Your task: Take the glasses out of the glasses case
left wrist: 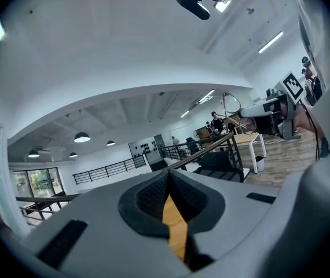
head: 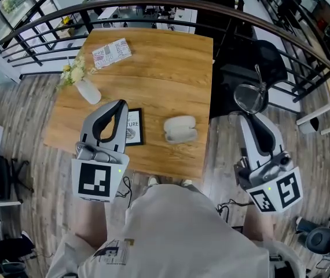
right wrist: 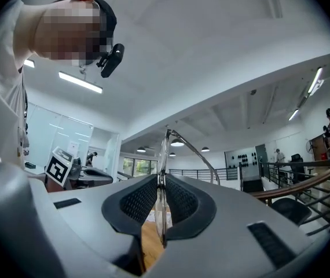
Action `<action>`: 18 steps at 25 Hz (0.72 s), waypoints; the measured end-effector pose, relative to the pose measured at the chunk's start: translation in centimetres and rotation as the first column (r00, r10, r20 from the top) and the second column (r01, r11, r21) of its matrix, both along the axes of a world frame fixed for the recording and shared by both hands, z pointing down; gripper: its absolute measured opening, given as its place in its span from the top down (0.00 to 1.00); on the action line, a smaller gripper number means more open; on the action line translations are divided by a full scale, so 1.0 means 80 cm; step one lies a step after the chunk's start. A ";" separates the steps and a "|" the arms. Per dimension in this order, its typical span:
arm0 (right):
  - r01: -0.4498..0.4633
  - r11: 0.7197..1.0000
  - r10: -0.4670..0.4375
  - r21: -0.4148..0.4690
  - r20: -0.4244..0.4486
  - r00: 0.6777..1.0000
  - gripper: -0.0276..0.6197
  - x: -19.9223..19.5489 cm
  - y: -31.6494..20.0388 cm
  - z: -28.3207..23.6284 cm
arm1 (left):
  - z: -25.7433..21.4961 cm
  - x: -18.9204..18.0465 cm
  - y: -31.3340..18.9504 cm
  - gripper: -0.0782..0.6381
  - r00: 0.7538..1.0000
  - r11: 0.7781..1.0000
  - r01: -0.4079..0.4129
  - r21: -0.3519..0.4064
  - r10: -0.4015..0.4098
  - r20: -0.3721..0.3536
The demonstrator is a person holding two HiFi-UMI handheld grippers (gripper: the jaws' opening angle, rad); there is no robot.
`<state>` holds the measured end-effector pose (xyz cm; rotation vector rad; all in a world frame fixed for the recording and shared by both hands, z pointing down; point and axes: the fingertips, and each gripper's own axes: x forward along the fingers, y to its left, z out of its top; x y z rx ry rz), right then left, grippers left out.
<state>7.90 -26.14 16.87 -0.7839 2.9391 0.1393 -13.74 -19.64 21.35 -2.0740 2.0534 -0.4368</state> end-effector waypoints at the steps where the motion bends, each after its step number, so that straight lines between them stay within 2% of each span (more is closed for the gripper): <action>1: 0.002 1.000 -0.002 0.001 -0.015 1.000 0.86 -0.002 0.002 0.006 | 0.005 0.001 0.002 0.87 1.000 1.000 0.001 -0.010 -0.001 -0.008; 6: 0.009 1.000 -0.008 0.005 -0.065 0.998 0.86 -0.012 0.005 0.022 | 0.023 0.005 0.009 0.87 0.999 0.999 0.001 -0.046 -0.003 -0.040; 18: 0.063 0.998 -0.063 -0.004 -0.085 0.994 0.86 -0.034 0.006 0.028 | 0.021 -0.005 0.017 0.87 0.998 0.999 0.015 -0.044 -0.017 -0.054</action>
